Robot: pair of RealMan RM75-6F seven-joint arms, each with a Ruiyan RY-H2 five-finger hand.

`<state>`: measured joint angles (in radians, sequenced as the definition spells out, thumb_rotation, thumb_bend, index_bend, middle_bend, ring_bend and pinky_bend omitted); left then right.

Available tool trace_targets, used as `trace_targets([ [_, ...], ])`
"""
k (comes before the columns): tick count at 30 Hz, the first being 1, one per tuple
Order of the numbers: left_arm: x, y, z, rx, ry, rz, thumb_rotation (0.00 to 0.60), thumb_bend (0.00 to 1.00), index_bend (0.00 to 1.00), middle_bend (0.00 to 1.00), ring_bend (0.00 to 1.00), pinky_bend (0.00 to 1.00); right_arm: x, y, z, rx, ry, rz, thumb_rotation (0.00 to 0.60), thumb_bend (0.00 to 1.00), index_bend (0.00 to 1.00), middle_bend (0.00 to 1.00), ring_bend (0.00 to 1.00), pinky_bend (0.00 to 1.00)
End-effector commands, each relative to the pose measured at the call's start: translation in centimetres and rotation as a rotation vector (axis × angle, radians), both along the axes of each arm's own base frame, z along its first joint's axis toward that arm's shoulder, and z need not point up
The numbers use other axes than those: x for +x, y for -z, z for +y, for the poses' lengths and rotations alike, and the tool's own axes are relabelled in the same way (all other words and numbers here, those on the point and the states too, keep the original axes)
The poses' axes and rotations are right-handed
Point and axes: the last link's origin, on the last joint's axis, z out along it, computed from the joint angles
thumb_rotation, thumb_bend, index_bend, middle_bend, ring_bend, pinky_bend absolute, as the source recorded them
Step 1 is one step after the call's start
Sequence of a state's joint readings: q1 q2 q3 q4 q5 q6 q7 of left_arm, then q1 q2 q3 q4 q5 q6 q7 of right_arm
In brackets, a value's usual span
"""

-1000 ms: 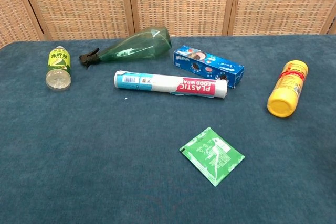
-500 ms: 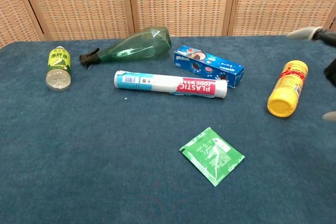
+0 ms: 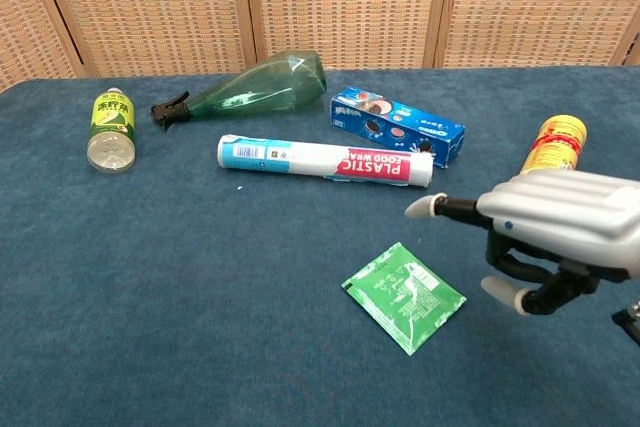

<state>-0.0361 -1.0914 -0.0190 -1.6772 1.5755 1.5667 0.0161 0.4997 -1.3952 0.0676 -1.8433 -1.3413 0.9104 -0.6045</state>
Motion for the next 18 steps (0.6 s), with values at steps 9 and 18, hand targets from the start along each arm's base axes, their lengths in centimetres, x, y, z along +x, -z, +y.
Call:
trace_targets([
  [9,0.0,-0.2,0.0,0.005,-0.001,-0.003,0.587,0.04,0.0,0.0,0.0,0.01,2.4,4.0,1.4,0.121,0.01,0.083,0.6,0.72,0.06,0.96,0.97,0.76],
  [18,0.1,-0.2,0.0,0.0,0.003,-0.004,0.585,0.04,0.0,0.0,0.0,0.01,2.7,4.7,1.6,0.13,0.031,0.103,0.6,0.72,0.06,0.96,0.97,0.76],
])
